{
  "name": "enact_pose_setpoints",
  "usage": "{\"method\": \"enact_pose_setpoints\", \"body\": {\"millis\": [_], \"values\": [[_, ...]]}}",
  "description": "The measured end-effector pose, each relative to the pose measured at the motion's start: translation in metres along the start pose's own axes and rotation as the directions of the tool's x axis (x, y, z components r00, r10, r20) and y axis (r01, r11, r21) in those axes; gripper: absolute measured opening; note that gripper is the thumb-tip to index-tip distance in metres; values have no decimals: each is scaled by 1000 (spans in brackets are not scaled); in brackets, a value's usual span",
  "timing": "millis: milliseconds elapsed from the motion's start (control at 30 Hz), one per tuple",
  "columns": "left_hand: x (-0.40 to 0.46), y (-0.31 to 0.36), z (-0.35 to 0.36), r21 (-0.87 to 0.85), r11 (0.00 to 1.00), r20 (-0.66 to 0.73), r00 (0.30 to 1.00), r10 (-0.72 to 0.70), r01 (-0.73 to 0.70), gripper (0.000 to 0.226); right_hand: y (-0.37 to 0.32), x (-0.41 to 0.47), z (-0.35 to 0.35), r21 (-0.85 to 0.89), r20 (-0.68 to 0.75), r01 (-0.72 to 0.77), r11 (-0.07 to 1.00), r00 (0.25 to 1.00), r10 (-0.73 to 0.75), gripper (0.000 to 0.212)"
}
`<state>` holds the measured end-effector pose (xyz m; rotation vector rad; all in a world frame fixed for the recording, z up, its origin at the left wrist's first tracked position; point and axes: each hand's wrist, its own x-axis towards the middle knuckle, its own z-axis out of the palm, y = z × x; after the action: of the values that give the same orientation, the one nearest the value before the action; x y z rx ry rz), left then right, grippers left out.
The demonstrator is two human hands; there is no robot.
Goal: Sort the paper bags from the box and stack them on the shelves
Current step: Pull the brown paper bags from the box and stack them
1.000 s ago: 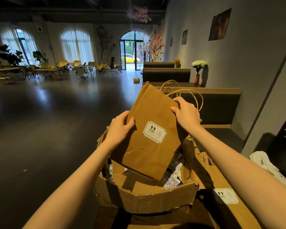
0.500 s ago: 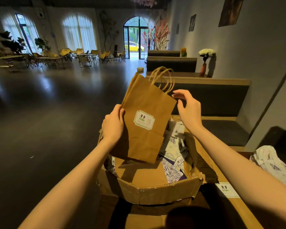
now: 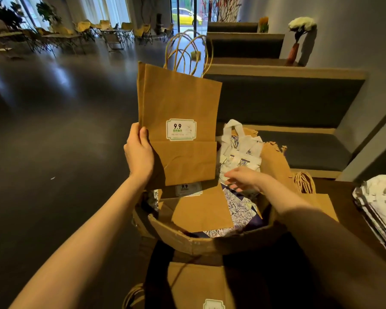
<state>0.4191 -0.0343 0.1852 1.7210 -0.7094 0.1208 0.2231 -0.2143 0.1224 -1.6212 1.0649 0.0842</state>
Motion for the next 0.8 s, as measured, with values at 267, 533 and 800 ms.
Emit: {"method": "enact_pose_setpoints", "body": {"millis": [267,533,800], "values": [[1,-23,8,-17,998,-16,998,-66,65,26,9,37,19,52,-30,-127,991,991,129,27],[2,-32,12,-1,996,-19,996,-87,87,27,10,50,23,153,-100,-195,969,972,212,20],[0,-25,11,-42,992,-68,991,-118,115,28,0,30,28,124,-74,-14,992,997,23,11]]}}
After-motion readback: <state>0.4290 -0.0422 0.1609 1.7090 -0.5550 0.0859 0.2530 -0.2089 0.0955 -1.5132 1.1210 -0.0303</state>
